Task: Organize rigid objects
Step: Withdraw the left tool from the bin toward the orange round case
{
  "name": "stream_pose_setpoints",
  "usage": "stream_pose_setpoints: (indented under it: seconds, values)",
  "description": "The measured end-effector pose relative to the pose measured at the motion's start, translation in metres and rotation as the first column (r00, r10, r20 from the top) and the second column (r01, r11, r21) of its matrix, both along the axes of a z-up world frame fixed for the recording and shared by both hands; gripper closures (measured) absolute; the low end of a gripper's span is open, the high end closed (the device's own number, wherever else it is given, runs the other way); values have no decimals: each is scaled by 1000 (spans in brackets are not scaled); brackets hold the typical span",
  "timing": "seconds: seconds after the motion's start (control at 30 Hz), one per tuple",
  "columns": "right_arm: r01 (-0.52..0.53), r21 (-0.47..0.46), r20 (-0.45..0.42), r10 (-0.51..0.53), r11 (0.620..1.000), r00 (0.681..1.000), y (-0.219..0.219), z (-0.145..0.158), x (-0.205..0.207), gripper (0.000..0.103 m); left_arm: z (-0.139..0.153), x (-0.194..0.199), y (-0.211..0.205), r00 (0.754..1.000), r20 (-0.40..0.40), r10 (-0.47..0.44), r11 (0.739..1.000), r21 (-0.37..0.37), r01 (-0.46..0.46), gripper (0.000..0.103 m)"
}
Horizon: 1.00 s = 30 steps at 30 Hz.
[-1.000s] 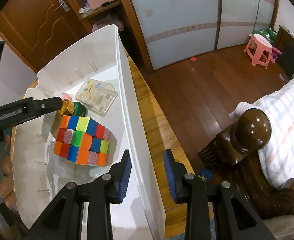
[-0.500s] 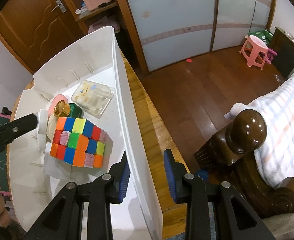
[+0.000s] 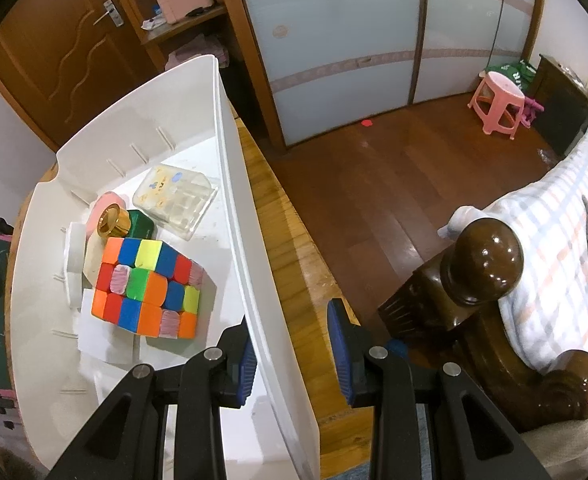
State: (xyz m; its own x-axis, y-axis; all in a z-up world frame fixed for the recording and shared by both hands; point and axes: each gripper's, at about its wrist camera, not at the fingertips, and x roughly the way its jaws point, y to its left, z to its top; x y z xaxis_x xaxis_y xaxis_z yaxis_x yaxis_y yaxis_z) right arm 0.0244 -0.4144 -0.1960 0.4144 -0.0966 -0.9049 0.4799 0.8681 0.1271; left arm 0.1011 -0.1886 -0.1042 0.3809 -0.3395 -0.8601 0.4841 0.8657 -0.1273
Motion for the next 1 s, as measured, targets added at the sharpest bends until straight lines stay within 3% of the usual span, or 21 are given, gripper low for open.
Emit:
stream_pose_setpoints:
  seconds: [0.63, 0.87, 1.0]
  values:
    - [26, -19, -23, -26, 999, 999, -1, 0, 0, 71, 28, 7, 78, 987, 77, 142, 989, -40, -139, 13]
    - [27, -14, -27, -27, 1000, 999, -2, -1, -1, 71, 50, 17, 128, 956, 143, 258, 966, -49, -253, 13]
    - [25, -16, -34, -26, 1000, 999, -2, -1, 0, 71, 52, 30, 153, 936, 149, 320, 947, -57, -315, 2]
